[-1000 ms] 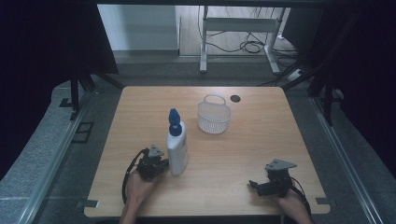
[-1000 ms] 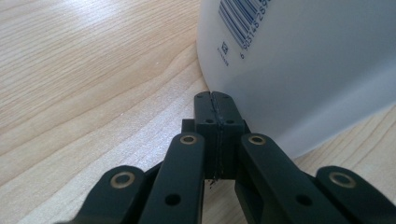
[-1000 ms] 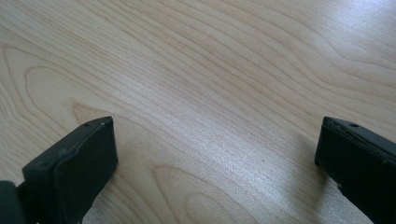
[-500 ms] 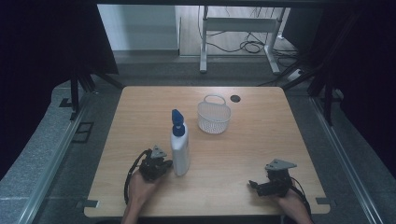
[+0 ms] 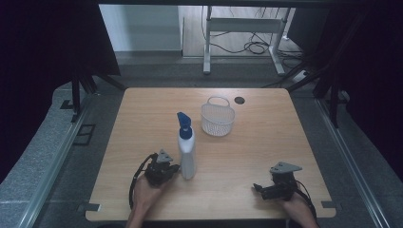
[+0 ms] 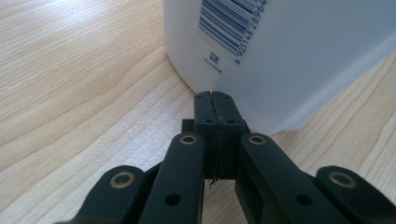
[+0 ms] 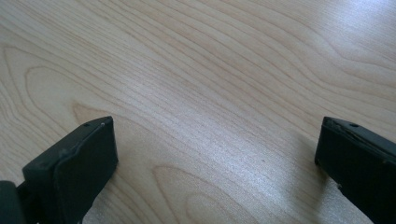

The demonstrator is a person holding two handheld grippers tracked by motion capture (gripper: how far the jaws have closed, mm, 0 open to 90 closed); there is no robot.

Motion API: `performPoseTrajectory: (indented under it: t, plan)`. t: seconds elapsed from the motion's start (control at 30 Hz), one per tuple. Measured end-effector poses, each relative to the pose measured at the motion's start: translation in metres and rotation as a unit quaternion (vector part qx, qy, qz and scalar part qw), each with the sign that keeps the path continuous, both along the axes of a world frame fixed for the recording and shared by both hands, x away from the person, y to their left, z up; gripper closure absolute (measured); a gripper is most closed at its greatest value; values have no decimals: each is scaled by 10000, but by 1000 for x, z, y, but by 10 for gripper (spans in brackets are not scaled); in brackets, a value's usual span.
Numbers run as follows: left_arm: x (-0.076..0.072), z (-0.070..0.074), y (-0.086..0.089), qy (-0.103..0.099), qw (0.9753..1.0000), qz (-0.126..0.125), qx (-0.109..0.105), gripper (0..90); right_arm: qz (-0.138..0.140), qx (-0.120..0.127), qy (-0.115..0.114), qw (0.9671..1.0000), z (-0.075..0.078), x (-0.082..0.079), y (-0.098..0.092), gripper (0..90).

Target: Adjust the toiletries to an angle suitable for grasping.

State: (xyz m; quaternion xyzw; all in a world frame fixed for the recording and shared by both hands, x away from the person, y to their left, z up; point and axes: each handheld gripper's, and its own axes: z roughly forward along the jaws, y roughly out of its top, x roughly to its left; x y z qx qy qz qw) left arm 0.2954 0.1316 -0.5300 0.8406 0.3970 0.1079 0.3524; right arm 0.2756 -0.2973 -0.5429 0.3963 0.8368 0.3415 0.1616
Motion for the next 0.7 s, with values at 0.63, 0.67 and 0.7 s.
performPoseTrajectory:
  t: [0.63,0.67,0.7]
  plan:
    - [-5,-2,-18,79,9992,-379,117,890,17,10,6,10000,0,0,0,0]
    - [-6,-2,-19,82,9991,-391,130,890,18,11,7,10000,0,0,0,0]
    - [-6,-2,-21,75,9990,-413,127,890,22,13,6,10000,0,0,0,0]
